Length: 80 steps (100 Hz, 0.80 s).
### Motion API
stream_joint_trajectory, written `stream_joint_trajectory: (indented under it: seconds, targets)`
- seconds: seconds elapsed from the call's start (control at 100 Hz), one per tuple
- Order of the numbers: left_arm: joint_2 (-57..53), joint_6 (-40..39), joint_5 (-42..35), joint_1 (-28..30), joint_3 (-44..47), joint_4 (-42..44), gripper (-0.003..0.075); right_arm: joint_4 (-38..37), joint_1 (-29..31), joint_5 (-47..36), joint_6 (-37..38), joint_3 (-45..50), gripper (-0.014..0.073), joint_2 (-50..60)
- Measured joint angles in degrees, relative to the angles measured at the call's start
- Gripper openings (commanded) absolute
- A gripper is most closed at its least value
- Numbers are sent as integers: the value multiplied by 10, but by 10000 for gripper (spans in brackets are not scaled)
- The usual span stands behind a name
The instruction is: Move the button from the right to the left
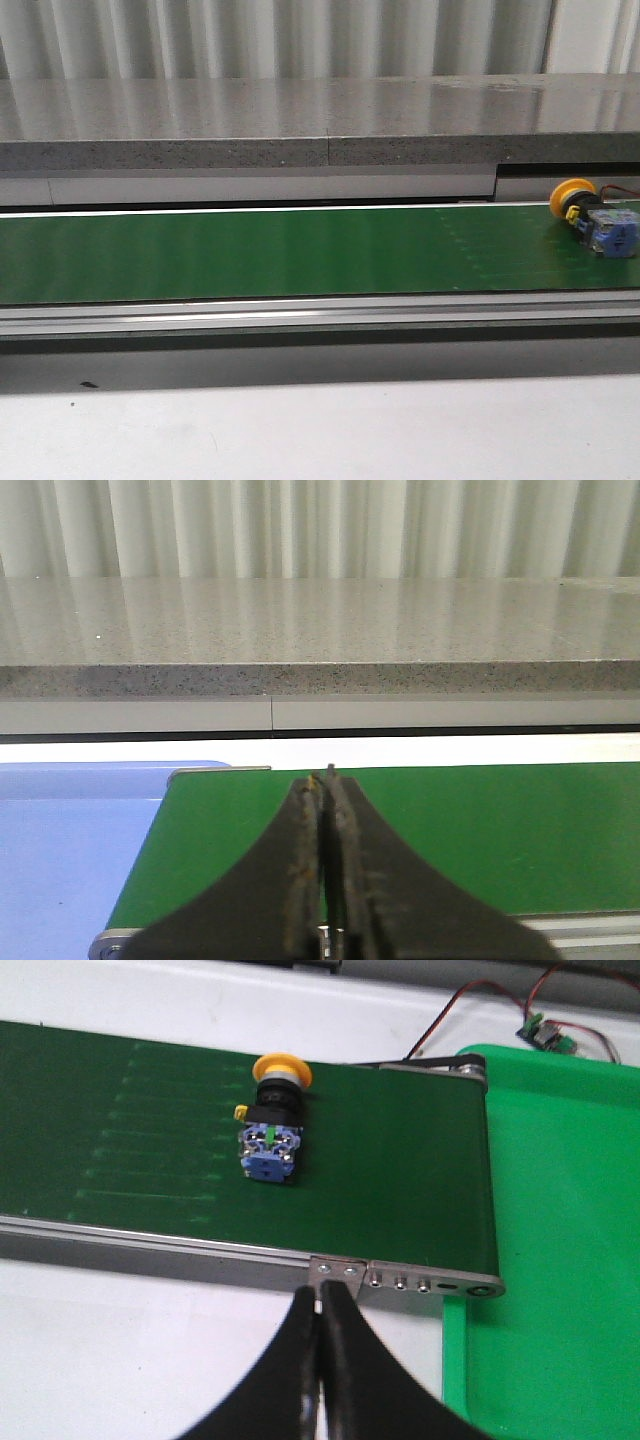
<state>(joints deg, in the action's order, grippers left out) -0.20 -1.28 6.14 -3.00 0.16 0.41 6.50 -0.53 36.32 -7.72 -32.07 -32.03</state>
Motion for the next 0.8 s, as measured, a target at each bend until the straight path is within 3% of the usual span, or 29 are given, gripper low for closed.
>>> stream_joint_trajectory:
  seconds: [0.37,0.8]
  targets:
    - [0,0,0,0,0,0,-20,0,0,-35,-1,91,-48,181]
    - [0,0,0,0,0,0,-20,-1,0,-50,-1,91,-48,199]
